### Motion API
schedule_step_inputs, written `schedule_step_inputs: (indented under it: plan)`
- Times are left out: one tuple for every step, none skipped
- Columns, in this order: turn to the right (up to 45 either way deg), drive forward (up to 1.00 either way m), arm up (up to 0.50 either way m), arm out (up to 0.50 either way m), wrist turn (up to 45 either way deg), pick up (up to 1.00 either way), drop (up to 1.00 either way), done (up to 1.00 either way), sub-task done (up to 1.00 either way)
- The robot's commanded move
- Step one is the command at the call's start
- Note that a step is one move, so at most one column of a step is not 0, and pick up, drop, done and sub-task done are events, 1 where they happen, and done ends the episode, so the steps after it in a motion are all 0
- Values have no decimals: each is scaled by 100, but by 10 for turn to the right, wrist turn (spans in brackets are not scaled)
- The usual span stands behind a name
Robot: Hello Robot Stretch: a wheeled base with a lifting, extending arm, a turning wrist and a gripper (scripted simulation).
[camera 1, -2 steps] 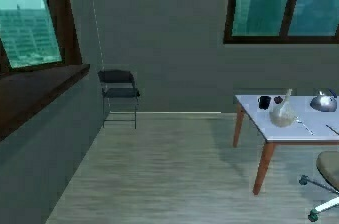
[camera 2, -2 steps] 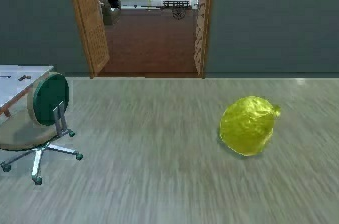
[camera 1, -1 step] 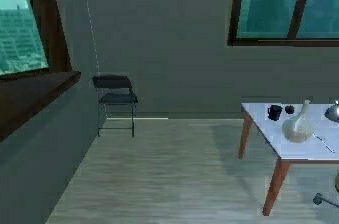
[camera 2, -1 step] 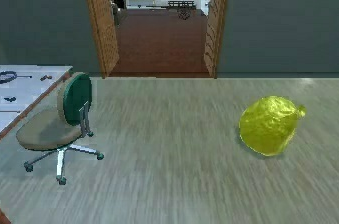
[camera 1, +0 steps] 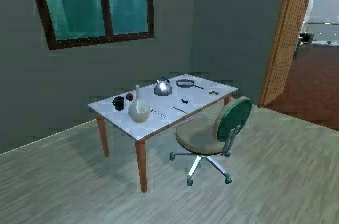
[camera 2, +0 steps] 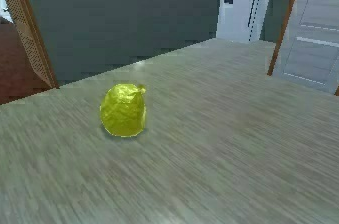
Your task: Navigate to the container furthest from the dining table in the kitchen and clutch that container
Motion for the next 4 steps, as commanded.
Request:
schedule_step_inputs:
  plan:
    - [0, 15, 0, 0, 0, 0, 0, 0, 0]
    - [-330, 0, 0, 0, 0, 0, 0, 0, 0]
    - [0, 30, 0, 0, 0, 0, 0, 0, 0]
    - [330, 0, 0, 0, 0, 0, 0, 0, 0]
